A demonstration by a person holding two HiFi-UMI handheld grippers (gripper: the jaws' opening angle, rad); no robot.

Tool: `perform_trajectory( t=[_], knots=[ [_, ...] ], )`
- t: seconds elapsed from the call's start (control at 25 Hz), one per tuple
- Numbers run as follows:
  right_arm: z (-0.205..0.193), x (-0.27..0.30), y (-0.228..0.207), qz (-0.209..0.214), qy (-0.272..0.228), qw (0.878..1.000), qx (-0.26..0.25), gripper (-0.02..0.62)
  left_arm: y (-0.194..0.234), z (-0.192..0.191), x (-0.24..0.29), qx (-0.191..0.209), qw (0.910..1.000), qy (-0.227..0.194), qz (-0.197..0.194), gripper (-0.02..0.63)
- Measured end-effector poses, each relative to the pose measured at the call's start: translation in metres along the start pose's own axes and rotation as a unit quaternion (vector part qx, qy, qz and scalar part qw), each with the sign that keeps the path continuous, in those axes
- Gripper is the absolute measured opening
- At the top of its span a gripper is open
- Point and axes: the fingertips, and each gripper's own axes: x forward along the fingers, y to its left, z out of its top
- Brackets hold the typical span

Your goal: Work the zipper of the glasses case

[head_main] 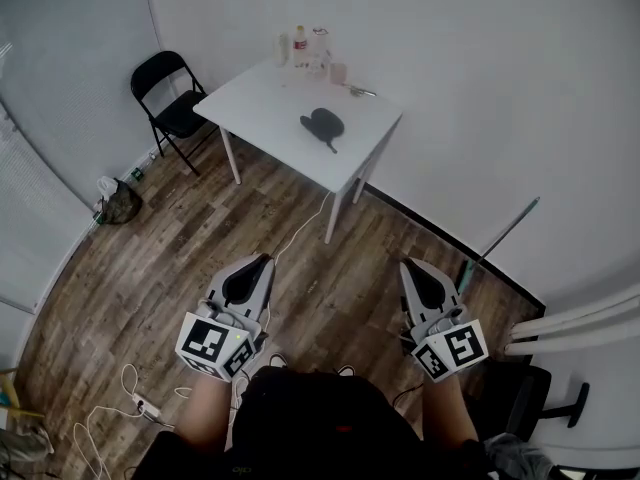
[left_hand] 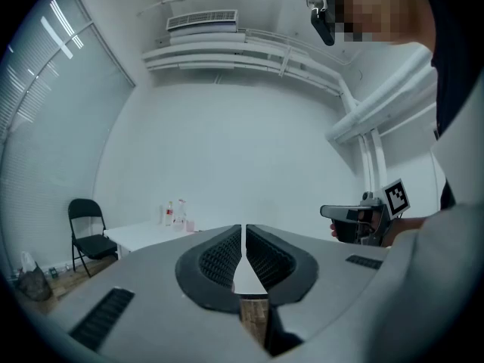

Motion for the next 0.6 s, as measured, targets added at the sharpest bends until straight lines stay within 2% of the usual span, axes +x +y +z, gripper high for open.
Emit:
perform_trajectory(
  t=[0.2,0.44,0.6],
  knots=[
    [-0.009,0.029,0.03,0.009,0.015,1.0,-0.005,0.02,0.035,-0.008,-0.022,-0.006,1.0,0.001,0.004,0.037],
    [-0.016,0.068,0.075,0.013,0.014,1.0,-0.01,0.02,0.081,-0.016,-0.046,0.005,0.9998,0.015,0.008,0.037],
    [-0.027,0.087,0.084,0.013,0.029,0.999,-0.009,0.02,0.105,-0.02,-0.043,-0.009,0.9998,0.018,0.005,0.037]
  ],
)
